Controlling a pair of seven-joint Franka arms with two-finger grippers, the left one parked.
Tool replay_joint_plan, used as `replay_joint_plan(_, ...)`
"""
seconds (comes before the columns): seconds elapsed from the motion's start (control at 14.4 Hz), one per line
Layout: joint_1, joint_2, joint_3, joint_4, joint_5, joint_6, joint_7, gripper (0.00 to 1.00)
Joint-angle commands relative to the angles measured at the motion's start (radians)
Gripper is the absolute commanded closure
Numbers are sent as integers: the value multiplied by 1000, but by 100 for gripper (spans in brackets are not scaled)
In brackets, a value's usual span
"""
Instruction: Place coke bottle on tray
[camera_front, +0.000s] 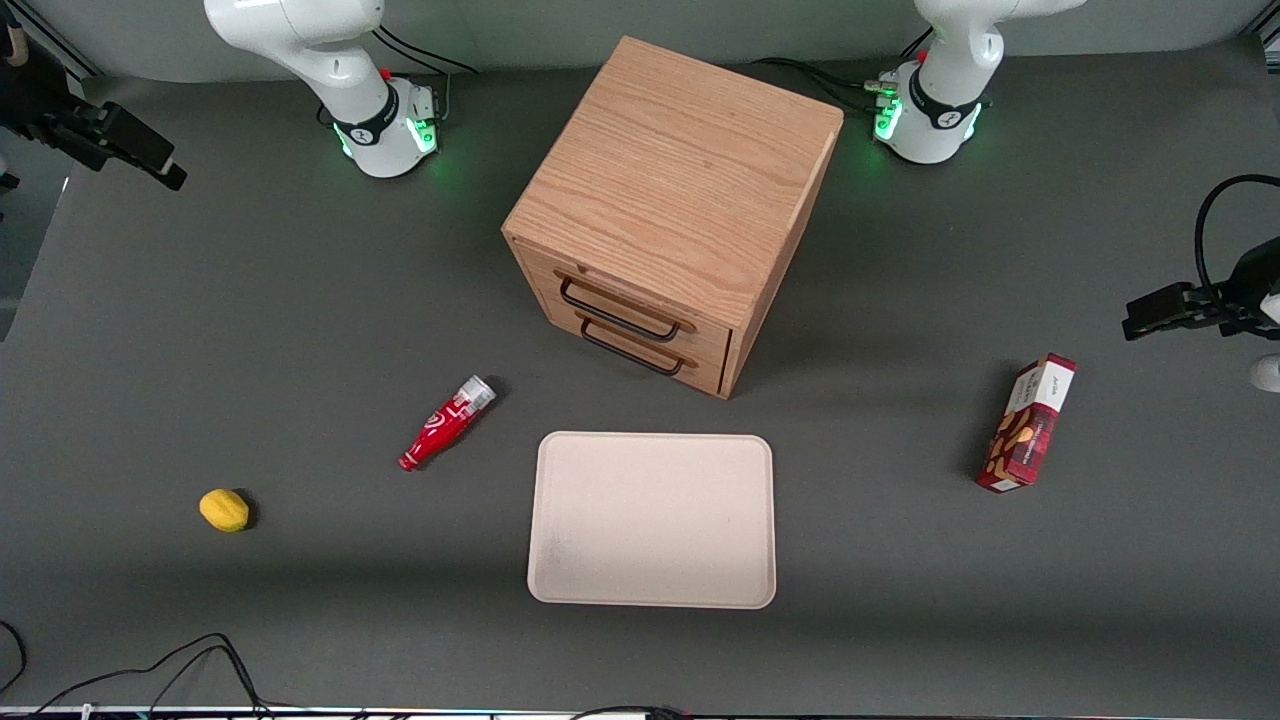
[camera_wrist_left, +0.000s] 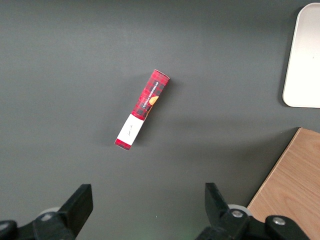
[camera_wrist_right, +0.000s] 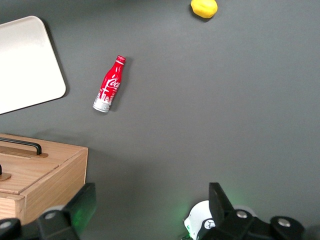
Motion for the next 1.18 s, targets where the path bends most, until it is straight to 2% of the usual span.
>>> replay_joint_plan(0.0,6,1,-4,12,30,4,-11,0)
replay_joint_plan(0.42,12,14,2,15,29,1,-127,0)
replay_joint_plan(0.69,13,56,37,30,30,15,-113,0)
replay_joint_plan(0.76,13,104,57,49,33,32,-71,0)
replay_joint_plan(0.9,12,209,135,63,35,114,151,0)
replay_joint_plan(1.11,12,384,174,55,42,262,414,0)
